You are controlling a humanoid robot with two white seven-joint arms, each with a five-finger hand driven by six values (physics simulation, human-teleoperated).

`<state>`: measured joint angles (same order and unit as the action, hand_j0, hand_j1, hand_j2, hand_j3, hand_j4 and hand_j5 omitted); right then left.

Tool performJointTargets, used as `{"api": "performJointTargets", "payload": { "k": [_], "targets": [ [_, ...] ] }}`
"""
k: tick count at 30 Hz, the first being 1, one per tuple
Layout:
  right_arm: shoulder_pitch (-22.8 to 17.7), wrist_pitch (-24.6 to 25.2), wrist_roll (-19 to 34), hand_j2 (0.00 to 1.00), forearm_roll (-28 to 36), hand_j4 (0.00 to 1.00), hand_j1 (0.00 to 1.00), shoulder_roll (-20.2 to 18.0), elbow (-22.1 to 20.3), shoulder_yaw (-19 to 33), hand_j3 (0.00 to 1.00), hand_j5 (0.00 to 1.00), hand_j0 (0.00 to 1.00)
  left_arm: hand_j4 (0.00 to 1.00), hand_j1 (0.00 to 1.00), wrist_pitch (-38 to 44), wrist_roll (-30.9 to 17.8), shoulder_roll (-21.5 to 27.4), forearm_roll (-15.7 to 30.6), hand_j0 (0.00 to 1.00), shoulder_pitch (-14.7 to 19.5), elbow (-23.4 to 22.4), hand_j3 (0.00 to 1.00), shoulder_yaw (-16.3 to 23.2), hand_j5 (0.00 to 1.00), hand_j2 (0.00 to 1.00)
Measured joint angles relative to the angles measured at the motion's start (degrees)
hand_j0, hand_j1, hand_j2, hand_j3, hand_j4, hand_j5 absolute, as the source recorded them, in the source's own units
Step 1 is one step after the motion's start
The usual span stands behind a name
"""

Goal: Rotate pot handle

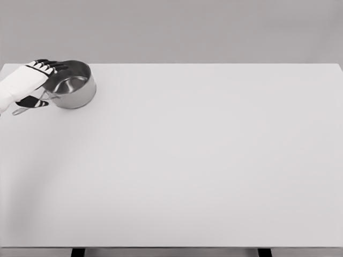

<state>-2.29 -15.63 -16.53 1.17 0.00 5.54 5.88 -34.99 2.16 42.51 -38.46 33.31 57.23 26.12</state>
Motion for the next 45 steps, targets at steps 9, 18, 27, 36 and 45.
{"api": "performJointTargets", "payload": {
  "k": [9,18,27,36,45],
  "targets": [
    [0.00,0.00,-0.01,1.00,0.00,1.00,1.00,0.00,0.00,0.00,1.00,1.00,1.00,1.00,1.00,0.00,0.00,1.47,-0.03,1.00,0.53,-3.17,1.00,-0.58,1.00,1.00],
    [0.00,0.00,-0.01,1.00,0.00,1.00,1.00,0.00,0.00,0.00,1.00,1.00,1.00,1.00,1.00,0.00,0.00,1.77,-0.59,1.00,1.32,-6.74,1.00,-0.90,1.00,1.00],
    [0.00,0.00,-0.01,1.00,0.00,1.00,1.00,0.00,0.00,0.00,1.00,1.00,1.00,1.00,1.00,0.00,0.00,1.62,-3.19,1.00,2.11,-9.28,1.00,-2.20,1.00,1.00],
    [0.00,0.00,0.01,1.00,0.00,1.00,1.00,0.00,0.00,0.00,1.00,1.00,1.00,1.00,1.00,0.00,0.00,1.51,-4.44,1.00,3.16,-12.02,1.00,-2.70,1.00,1.00],
    [0.00,0.00,0.00,1.00,0.00,1.00,1.00,0.00,0.00,0.00,1.00,1.00,1.00,1.00,1.00,-0.01,0.06,1.23,-5.63,1.00,4.83,-14.61,1.00,-2.72,1.00,1.00]
  ]
}}
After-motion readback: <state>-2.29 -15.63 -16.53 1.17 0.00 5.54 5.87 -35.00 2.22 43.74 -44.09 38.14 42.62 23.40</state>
